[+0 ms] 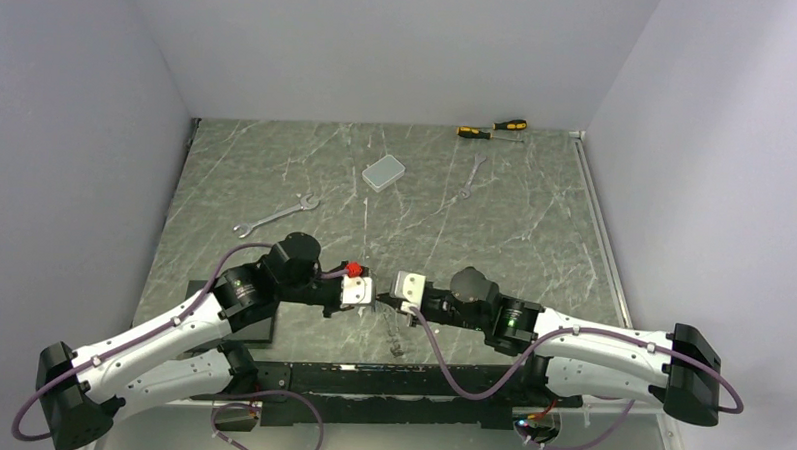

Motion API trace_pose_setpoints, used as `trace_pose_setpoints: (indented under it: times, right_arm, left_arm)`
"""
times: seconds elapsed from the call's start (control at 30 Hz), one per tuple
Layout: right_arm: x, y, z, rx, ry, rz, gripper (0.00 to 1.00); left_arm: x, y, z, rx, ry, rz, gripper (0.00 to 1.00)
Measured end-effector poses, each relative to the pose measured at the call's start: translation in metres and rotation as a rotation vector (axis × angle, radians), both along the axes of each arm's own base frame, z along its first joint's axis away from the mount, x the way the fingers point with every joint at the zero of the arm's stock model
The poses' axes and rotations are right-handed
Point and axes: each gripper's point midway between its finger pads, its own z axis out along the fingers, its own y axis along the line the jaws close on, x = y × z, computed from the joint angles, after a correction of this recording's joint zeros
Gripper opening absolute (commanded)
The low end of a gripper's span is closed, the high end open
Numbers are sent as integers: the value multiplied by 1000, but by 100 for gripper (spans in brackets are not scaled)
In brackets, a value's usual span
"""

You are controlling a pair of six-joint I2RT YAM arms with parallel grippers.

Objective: Put the keys on the keyring

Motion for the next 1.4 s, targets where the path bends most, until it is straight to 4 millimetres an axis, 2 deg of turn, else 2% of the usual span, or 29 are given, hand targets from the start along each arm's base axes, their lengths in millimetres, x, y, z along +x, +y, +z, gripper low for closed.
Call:
trace_pose_setpoints:
  times: [0.1, 0.27, 0.33, 0.4, 0.57, 0.8, 0.83, 0.93, 0.97, 1.4]
  right_arm:
    - [-1, 0, 1, 3, 0, 4, 0]
    - [-1, -2, 3, 40, -16, 1, 0]
    - [-2, -4, 7, 68, -27, 0, 0]
    - [-3, -6, 13, 100, -40, -1, 0]
    - [-4, -9, 33, 191, -74, -1, 0]
    - [-4, -9, 45, 247, -96, -1, 0]
    - [-4, -9, 46, 251, -96, -1, 0]
    - [-4, -9, 49, 265, -101, -1, 0]
    - [-4, -9, 49, 269, -102, -1, 0]
    - [-6, -13, 54, 360, -120, -1, 0]
  left_arm:
    - [0, 0, 0, 0, 1, 0, 2]
    - [0, -1, 3, -13, -1, 1, 30]
    - [0, 0, 7, -29, -2, 6, 35]
    - [1, 1, 14, -55, -15, 15, 37]
    - [4, 3, 30, -116, -37, 31, 35]
    - [4, 0, 34, -149, -19, 25, 34]
    - [4, -1, 34, -152, -15, 23, 32]
    - [6, -3, 35, -162, 2, 26, 6]
    - [7, -3, 35, -166, 7, 28, 1]
    - [5, -7, 38, -192, 37, -6, 0]
